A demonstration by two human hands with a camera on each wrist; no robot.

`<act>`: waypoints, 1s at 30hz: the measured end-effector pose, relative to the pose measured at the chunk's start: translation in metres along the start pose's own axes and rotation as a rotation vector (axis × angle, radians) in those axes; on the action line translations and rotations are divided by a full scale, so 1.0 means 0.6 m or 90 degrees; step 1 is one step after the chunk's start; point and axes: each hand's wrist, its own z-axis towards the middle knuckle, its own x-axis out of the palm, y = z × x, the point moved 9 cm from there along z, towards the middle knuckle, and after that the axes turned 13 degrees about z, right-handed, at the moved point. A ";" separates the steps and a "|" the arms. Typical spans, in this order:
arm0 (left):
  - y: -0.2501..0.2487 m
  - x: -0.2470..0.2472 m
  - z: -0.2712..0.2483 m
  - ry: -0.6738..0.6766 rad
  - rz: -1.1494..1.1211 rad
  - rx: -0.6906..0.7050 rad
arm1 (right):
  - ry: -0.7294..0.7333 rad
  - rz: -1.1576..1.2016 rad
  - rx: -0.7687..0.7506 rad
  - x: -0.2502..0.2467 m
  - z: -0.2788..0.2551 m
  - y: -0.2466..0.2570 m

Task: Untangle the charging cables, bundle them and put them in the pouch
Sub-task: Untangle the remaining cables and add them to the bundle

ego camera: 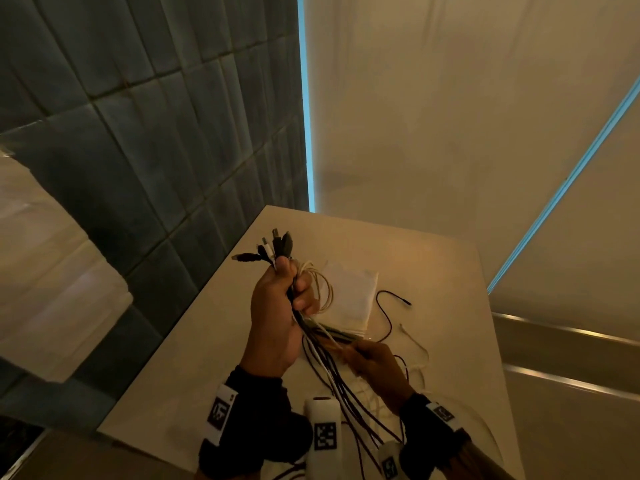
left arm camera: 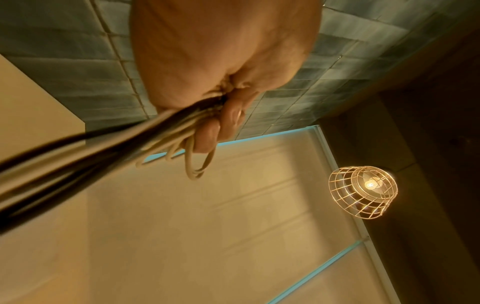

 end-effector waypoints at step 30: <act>0.016 -0.003 0.003 -0.068 -0.089 -0.068 | 0.088 0.207 -0.009 0.059 0.006 0.136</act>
